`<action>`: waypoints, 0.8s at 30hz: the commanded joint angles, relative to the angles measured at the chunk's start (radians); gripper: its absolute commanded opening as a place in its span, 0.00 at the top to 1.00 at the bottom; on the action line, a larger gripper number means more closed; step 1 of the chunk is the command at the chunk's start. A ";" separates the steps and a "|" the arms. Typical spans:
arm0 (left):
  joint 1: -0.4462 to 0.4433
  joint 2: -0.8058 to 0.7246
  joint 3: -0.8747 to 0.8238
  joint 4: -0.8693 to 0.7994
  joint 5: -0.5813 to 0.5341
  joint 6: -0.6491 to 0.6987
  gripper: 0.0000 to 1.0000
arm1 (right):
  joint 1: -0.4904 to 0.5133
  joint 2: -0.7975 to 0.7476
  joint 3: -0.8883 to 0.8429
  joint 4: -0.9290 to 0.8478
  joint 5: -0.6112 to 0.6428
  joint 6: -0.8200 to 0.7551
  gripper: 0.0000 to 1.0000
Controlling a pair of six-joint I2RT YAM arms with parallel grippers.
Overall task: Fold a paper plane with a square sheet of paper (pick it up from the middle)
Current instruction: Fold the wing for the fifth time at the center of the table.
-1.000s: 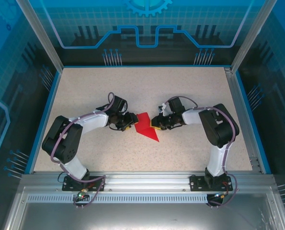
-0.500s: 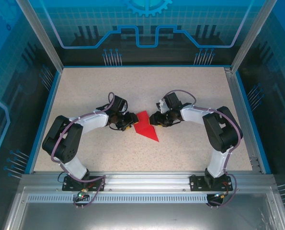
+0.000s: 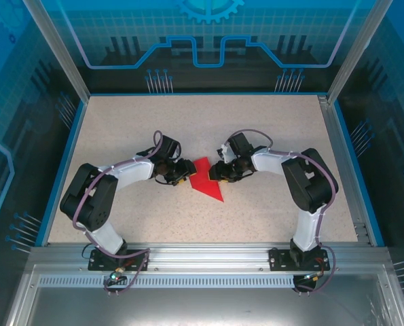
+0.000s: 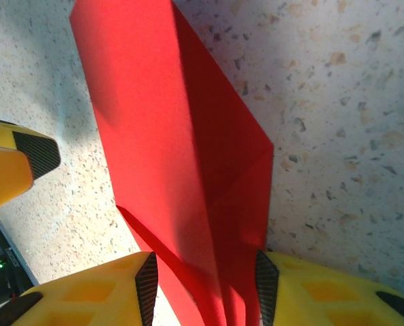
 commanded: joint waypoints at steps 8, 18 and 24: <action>-0.004 0.014 0.033 -0.020 0.012 0.010 0.48 | 0.009 0.022 0.007 0.030 -0.082 -0.003 0.72; 0.040 -0.018 0.022 0.006 0.059 0.000 0.46 | -0.046 -0.032 -0.062 0.179 -0.218 0.087 0.92; 0.103 -0.029 -0.010 0.108 0.178 -0.039 0.41 | -0.095 -0.072 -0.135 0.321 -0.307 0.173 0.93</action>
